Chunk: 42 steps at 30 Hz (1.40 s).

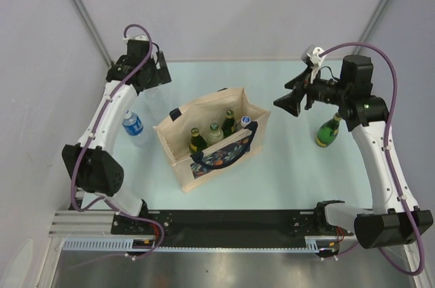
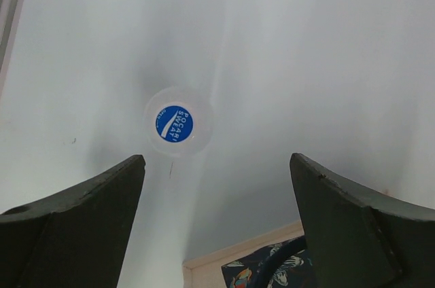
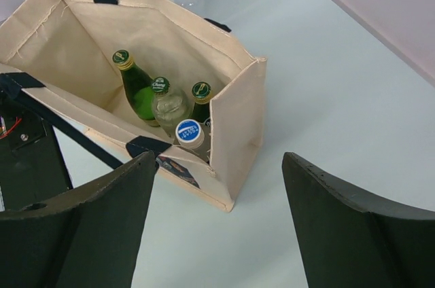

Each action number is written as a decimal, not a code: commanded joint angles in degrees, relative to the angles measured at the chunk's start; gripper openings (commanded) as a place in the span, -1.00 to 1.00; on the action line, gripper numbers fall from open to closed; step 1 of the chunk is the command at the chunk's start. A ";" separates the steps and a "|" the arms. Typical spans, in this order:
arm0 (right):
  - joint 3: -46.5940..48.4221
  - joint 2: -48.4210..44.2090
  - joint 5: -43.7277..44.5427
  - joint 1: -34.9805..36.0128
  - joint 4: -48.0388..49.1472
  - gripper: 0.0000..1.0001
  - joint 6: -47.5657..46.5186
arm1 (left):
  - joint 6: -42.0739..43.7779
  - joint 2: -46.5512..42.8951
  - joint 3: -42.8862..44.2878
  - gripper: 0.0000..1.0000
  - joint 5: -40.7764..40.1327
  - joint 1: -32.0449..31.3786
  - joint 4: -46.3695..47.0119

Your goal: Place the beverage into the canvas bag

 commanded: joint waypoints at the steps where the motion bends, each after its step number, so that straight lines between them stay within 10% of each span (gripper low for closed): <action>1: -0.05 0.67 -0.99 -0.20 0.81 0.61 0.44 | 1.11 2.77 3.69 0.83 -2.54 1.56 -2.66; 26: 1.27 0.50 -0.64 -0.20 -1.47 0.61 -1.58 | 4.10 9.02 3.96 -0.14 2.03 4.99 -1.43; 42: 4.17 0.32 -0.55 -0.11 -5.34 0.62 -3.78 | 6.47 9.02 2.20 -0.10 4.40 4.99 -2.14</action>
